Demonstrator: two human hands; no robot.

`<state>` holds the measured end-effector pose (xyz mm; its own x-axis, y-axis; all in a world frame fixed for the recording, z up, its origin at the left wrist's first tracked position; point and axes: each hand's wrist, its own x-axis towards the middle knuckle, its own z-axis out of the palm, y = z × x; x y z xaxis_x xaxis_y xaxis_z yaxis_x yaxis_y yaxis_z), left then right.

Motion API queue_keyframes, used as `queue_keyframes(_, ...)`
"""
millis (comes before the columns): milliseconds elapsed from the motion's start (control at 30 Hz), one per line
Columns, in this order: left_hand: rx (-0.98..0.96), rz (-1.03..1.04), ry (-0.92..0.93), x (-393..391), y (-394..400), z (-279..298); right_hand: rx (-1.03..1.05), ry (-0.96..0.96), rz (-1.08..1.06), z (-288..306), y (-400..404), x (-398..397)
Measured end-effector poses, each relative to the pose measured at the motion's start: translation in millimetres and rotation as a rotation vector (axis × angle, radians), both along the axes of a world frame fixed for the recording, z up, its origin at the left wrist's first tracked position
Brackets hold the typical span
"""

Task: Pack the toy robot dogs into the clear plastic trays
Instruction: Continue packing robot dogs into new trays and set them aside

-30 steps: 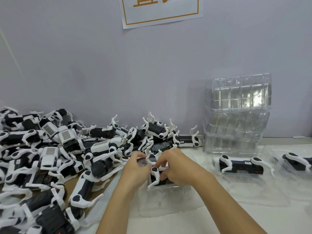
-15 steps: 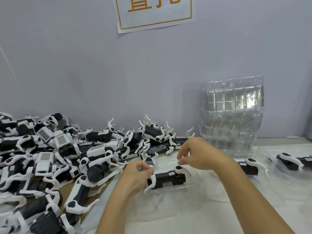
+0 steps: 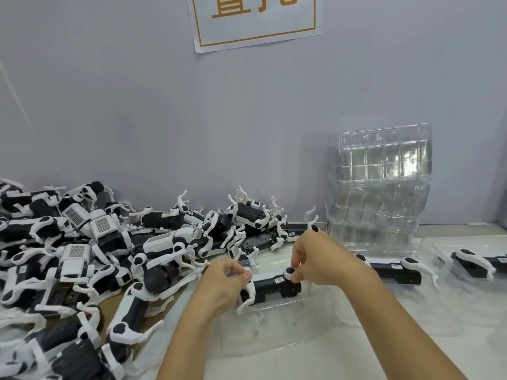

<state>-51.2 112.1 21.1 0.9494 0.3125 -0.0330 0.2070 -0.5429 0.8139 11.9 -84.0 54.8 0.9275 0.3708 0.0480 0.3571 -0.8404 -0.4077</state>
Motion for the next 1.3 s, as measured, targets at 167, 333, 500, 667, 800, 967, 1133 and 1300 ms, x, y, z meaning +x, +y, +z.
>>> queue_keyframes(167,-0.013,-0.001,-0.002,-1,-1,2,0.02,0.026,0.013,-1,-2,4)
queue_keyframes(333,-0.022,-0.001,-0.021,-2,0,2,0.076,0.031,0.088,1,-8,7)
queue_keyframes(500,0.019,0.056,-0.125,0,-1,5,0.19,-0.104,-0.052,1,-23,17)
queue_keyframes(667,0.159,0.111,-0.134,-1,-4,8,0.048,-0.019,-0.158,-8,-39,22)
queue_keyframes(800,0.271,0.162,-0.096,-4,-4,9,0.094,-0.025,-0.148,-6,-41,21)
queue_keyframes(967,0.478,0.283,-0.025,-11,-12,13,0.1,0.013,-0.149,-3,-43,21)
queue_keyframes(1133,0.576,0.372,0.055,-15,-17,18,0.084,0.028,-0.147,-2,-44,21)
queue_keyframes(1300,0.479,0.298,0.045,-11,-16,15,0.116,-0.066,-0.152,2,-41,22)
